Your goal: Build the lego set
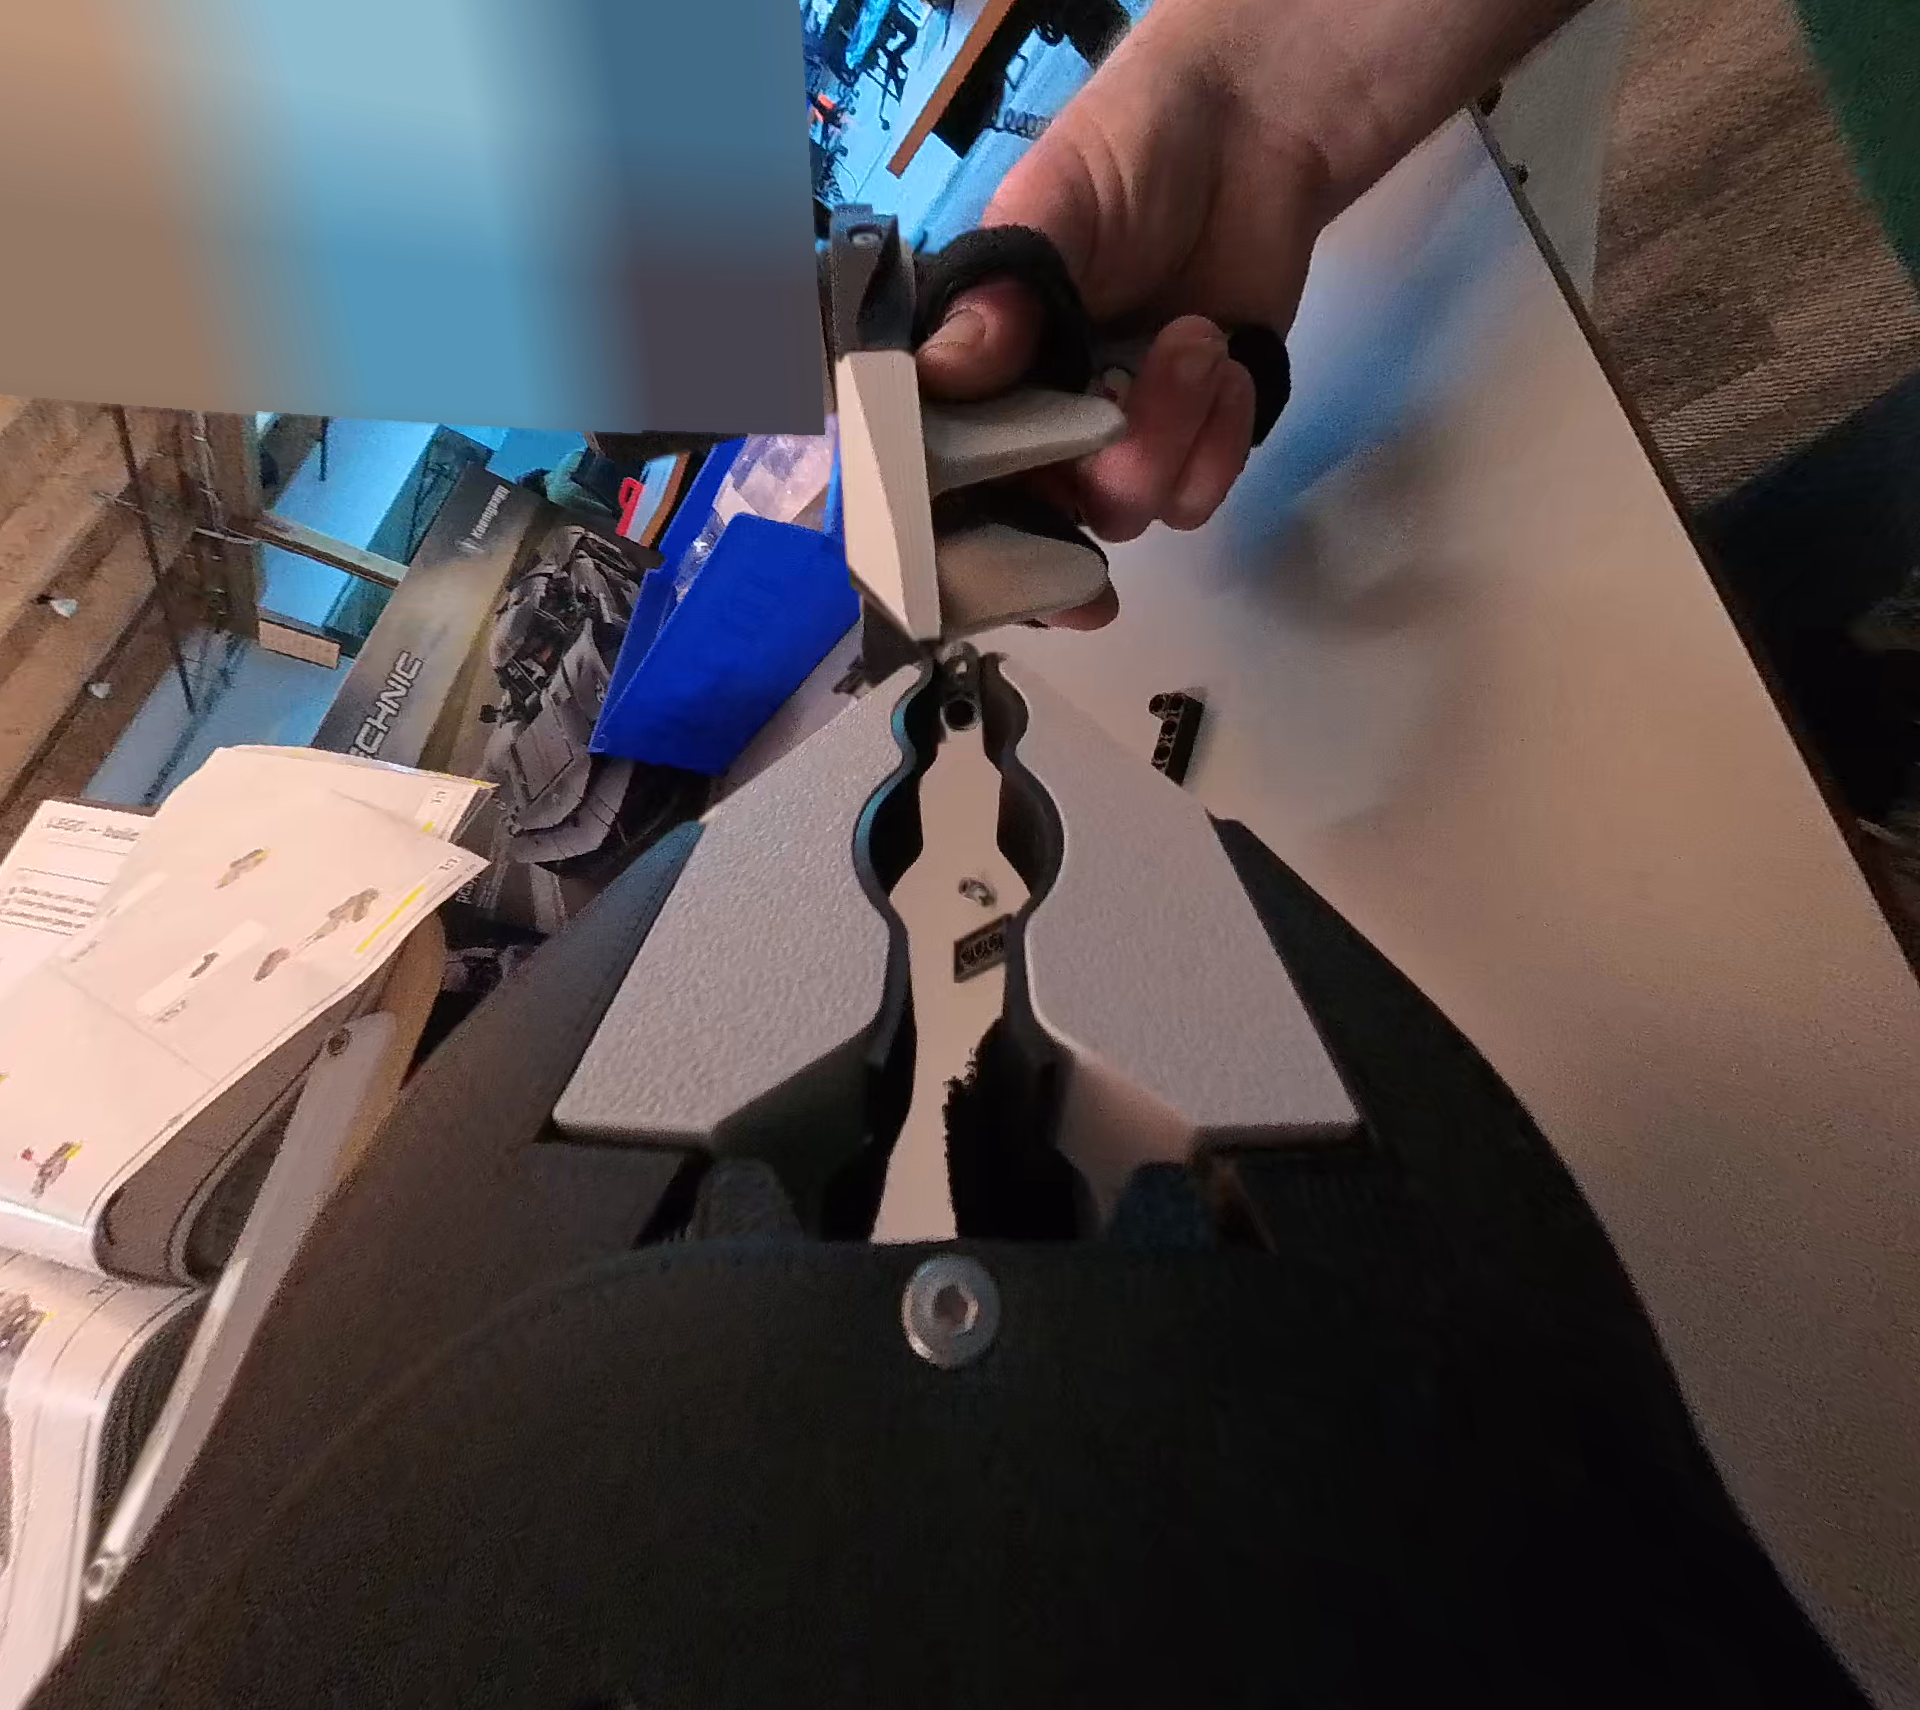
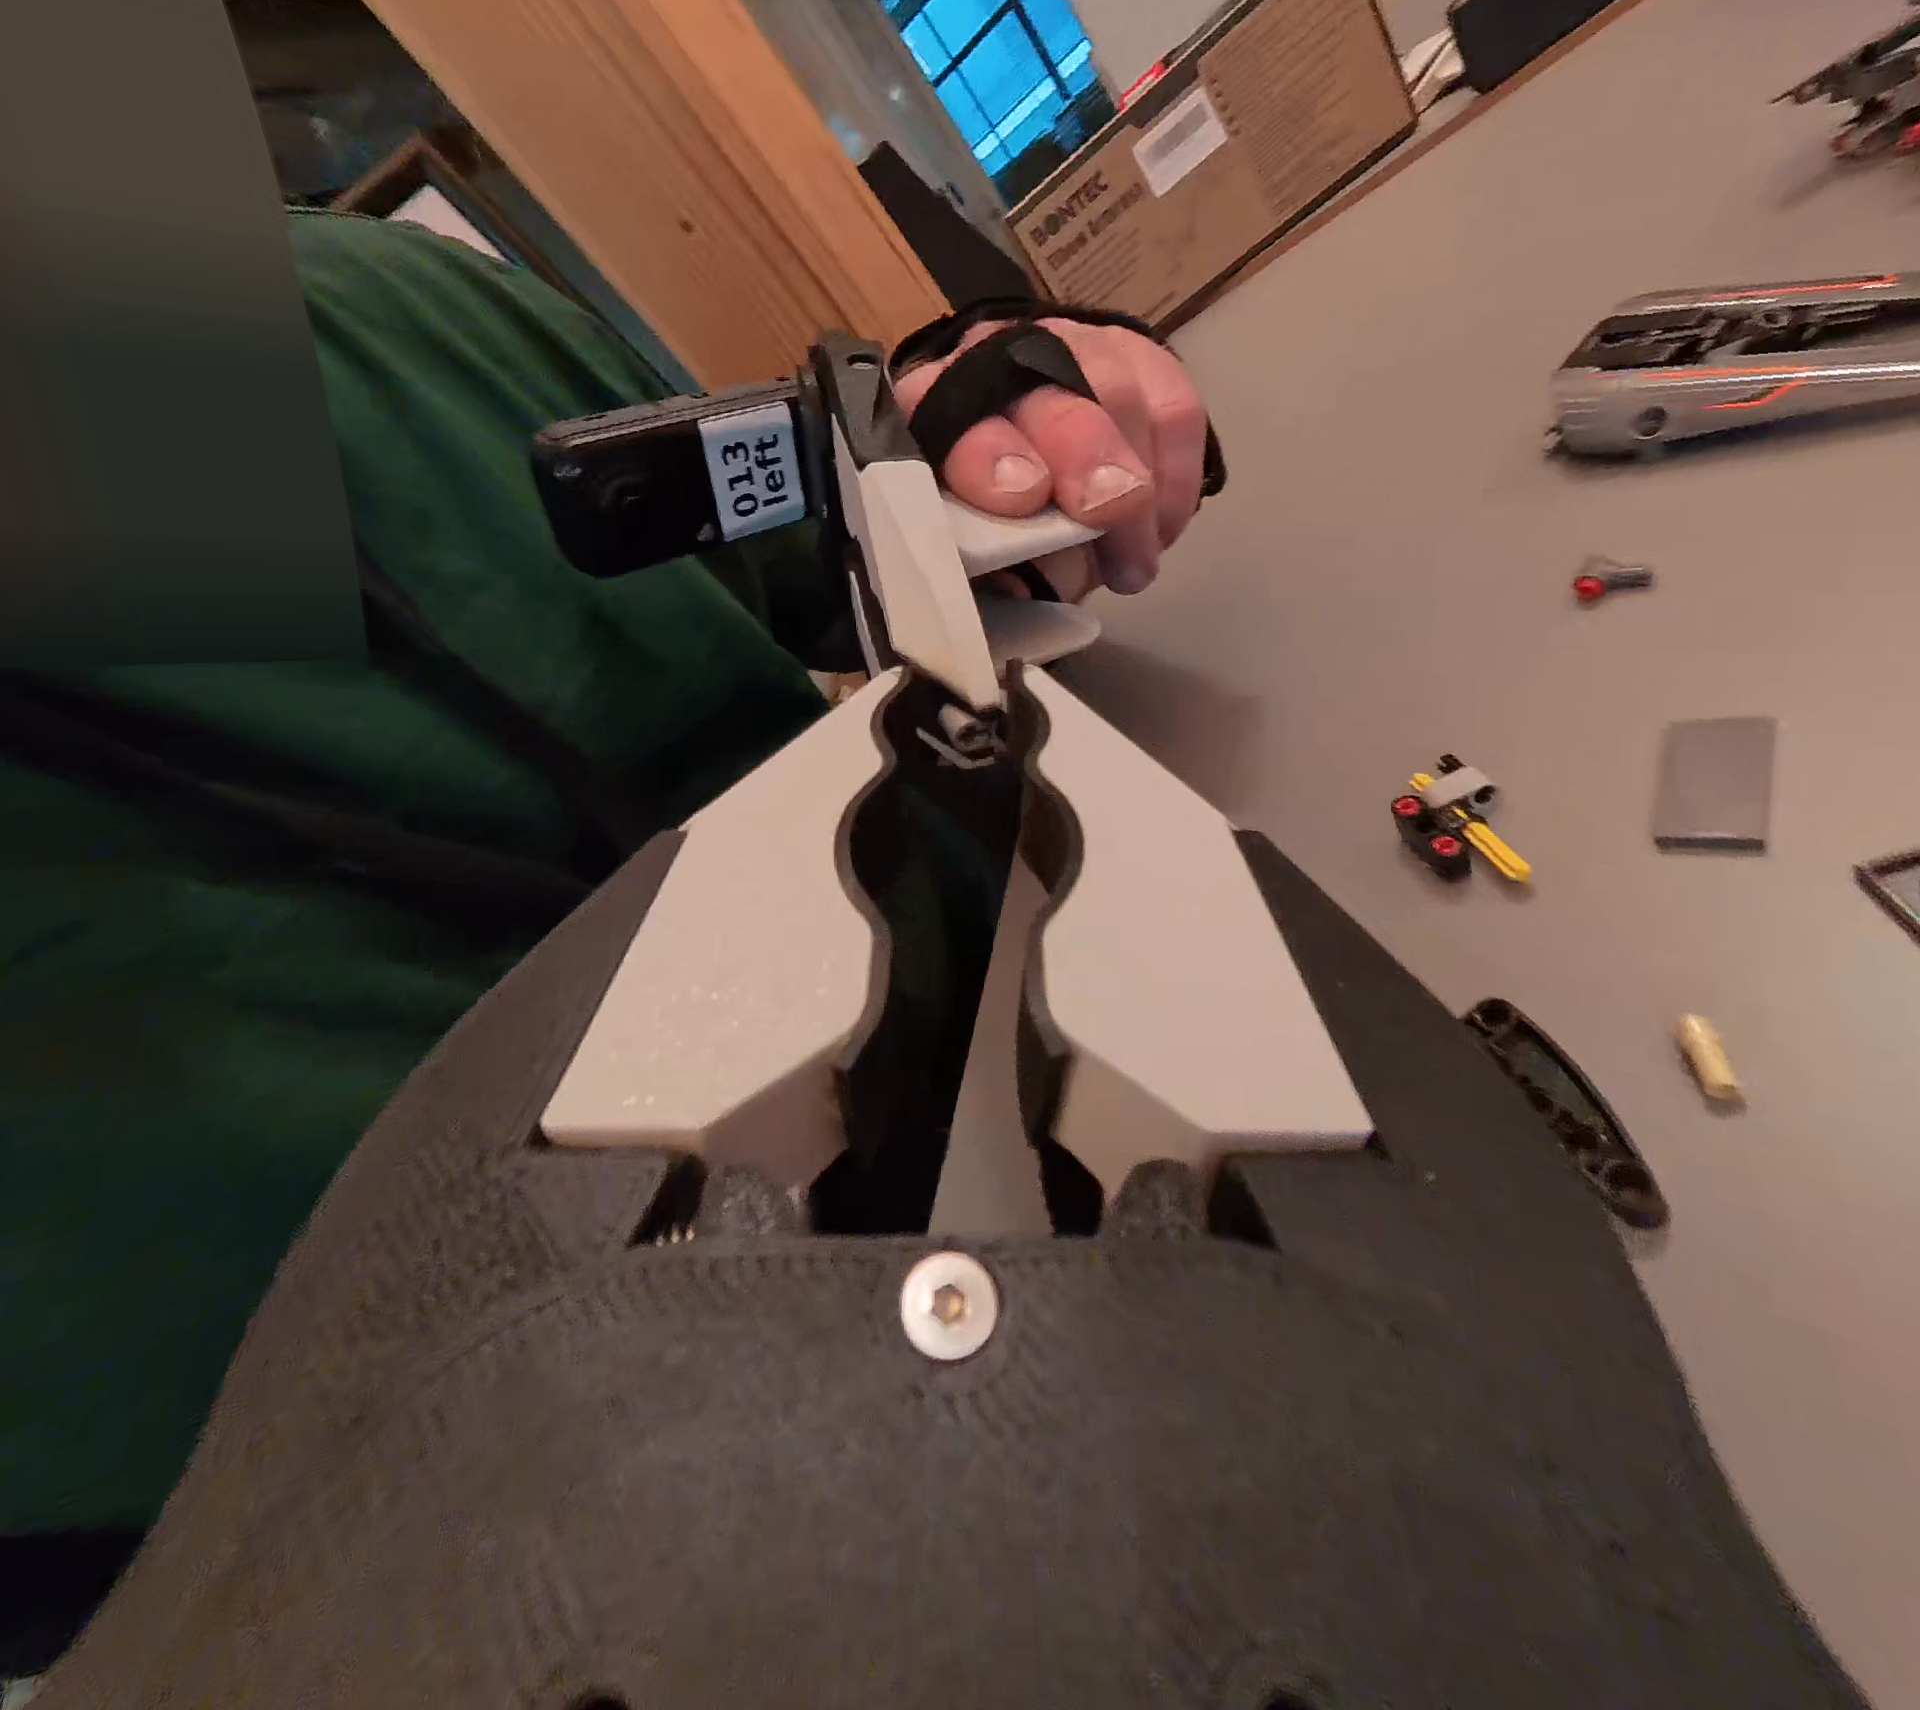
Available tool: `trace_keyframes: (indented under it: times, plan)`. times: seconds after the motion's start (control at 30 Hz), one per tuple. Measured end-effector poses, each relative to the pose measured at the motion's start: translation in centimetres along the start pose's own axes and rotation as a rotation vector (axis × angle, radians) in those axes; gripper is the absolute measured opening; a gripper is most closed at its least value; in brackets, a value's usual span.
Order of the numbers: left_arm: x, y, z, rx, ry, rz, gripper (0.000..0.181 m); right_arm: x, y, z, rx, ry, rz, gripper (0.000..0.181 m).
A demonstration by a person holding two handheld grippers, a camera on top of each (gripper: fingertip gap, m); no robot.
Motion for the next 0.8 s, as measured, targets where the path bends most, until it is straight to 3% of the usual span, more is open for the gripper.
trace_keyframes:
  times: [0.3, 0.67, 0.8]
  plan:
    - [-0.1, -0.8, 0.4, 0.076, -0.009, -0.041, 0.005, -0.1, -0.1, 0.4, 0.006, -0.038, 0.010, 0.016]
    - [-0.2, -0.7, 1.0, 0.014, -0.002, -0.064, 0.006, -0.1, -0.5, 0.5, -0.033, -0.058, 0.015, 0.014]
    - [-0.4, 0.1, 2.3, -0.094, -0.044, -0.047, 0.024, -0.8, -1.1, -0.6, -0.061, 0.014, -0.047, 0.013]
Point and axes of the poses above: each gripper's, where its closed fingertips meet, x out along the fingers, y out of its underside, z = x × y across the jaws, the point moved 2 cm from there along -x, back along the fingers, and after that the axes turned 2 degrees about z, right-handed, at the moved point
